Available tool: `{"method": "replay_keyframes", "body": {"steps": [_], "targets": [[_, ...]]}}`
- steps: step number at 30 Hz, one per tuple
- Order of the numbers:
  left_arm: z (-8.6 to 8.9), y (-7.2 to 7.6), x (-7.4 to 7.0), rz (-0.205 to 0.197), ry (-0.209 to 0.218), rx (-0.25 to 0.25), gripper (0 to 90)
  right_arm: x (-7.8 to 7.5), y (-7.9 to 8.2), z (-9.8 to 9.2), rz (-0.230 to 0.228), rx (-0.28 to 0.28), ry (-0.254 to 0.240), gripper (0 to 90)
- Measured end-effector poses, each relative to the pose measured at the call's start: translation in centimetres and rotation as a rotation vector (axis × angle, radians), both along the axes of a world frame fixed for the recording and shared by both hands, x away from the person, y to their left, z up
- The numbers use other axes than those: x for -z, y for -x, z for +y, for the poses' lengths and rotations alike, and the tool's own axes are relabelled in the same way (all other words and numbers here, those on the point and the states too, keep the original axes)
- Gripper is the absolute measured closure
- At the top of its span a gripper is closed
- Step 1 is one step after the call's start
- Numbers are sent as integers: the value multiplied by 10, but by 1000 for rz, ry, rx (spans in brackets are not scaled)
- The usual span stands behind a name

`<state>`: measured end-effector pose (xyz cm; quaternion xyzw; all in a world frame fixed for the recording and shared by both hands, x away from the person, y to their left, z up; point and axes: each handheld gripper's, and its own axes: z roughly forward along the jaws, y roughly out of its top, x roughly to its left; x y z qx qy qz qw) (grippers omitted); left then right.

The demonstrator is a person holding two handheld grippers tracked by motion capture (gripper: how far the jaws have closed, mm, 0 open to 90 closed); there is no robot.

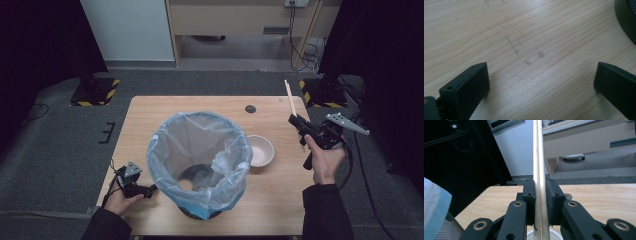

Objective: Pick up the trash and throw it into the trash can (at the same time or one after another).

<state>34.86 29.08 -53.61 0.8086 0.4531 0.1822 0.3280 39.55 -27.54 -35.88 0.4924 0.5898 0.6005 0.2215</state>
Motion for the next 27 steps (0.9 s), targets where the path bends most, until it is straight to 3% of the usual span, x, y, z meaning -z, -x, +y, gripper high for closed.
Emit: {"method": "replay_keyframes", "body": {"steps": [15,27], "targets": [[0,0,0,0,0,0,0,-34,19,4,-130,-60,-43,800],[0,0,0,0,0,0,0,-61,39,17,-222,-131,-42,799]]}}
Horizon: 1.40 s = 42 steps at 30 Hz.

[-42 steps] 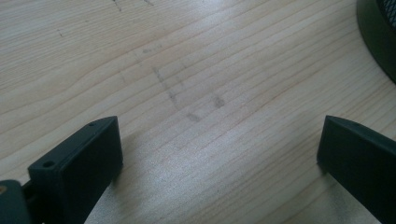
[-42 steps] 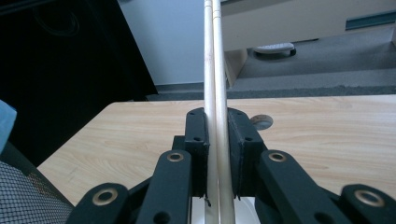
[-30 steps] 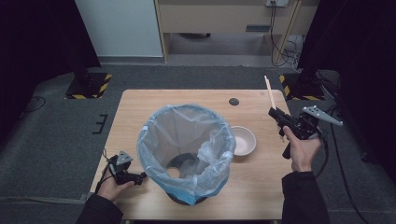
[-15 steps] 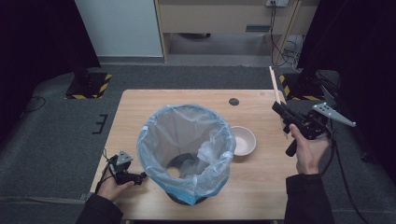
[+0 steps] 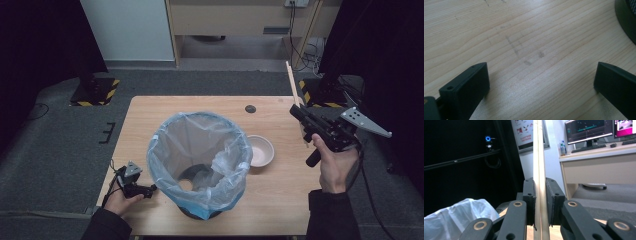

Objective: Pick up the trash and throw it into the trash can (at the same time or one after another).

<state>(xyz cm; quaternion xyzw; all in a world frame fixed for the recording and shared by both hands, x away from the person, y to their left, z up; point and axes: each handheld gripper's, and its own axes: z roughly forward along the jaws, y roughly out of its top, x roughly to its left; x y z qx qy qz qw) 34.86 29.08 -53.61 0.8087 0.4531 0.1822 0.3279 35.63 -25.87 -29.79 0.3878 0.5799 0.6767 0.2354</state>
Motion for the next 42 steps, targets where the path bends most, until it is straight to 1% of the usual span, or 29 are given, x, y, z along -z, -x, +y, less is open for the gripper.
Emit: {"method": "replay_keyframes", "body": {"steps": [6,10,16,19,28,34,42], "targets": [[0,0,0,0,0,0,0,-12,10,6,-45,-31,5,800],[0,0,0,0,0,0,0,-18,15,8,-66,-48,8,800],[0,0,0,0,0,0,0,-23,20,13,-87,-79,16,800],[0,0,0,0,0,0,0,-26,22,16,-98,-103,17,800],[0,0,0,0,0,0,0,-39,34,28,-153,-184,27,800],[0,0,0,0,0,0,0,-43,36,37,-158,-222,29,800],[0,0,0,0,0,0,0,-44,35,59,-154,-271,34,799]]}}
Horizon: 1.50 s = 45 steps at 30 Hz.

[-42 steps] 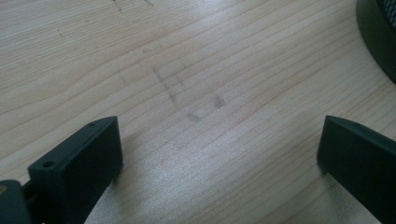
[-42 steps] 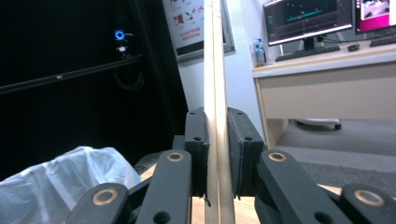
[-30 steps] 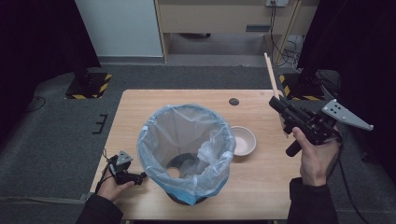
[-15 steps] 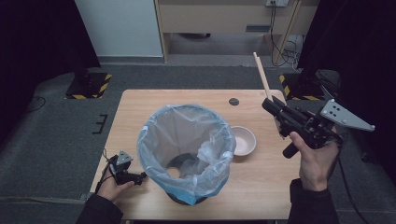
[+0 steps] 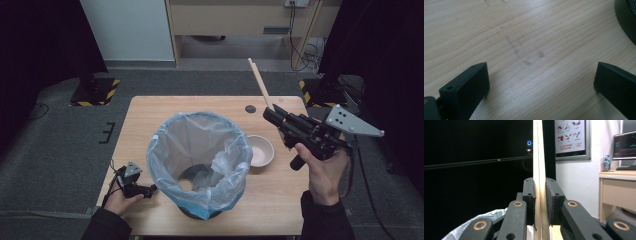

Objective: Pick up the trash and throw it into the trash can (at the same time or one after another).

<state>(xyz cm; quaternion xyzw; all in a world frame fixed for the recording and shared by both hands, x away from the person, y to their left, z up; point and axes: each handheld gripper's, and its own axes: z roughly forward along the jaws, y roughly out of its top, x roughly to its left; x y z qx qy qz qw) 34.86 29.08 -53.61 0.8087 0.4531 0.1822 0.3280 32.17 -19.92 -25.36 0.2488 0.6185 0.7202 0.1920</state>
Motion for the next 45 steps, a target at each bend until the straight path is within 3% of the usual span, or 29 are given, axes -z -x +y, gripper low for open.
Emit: {"method": "replay_keyframes", "body": {"steps": [10,22,45], "targets": [[0,0,0,0,0,0,0,2,-1,27,9,-58,12,799],[0,0,0,0,0,0,0,3,-4,54,26,-98,62,800],[0,0,0,0,0,0,0,16,-11,91,85,-140,125,799]]}}
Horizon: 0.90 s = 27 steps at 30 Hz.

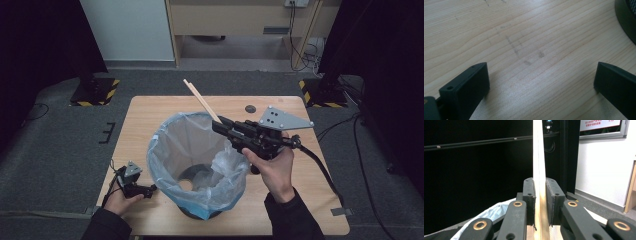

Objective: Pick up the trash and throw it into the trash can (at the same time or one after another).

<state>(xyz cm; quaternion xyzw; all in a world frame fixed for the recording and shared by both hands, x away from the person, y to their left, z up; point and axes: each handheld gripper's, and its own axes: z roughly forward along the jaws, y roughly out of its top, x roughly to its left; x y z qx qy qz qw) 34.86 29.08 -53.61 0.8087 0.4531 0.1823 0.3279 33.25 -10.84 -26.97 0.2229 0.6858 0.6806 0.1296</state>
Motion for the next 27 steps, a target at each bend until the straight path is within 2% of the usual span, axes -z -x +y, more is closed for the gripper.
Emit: {"method": "replay_keyframes", "body": {"steps": [6,14,19,23,27], "targets": [[0,0,0,0,0,0,0,3,-1,4,8,-11,11,790],[0,0,0,0,0,0,0,4,-3,6,26,-22,11,696],[0,0,0,0,0,0,0,-5,-3,-6,5,17,-18,646],[0,0,0,0,0,0,0,-13,-3,-20,-23,68,-22,604],[0,0,0,0,0,0,0,-18,-3,-33,-63,144,-6,497]]}}
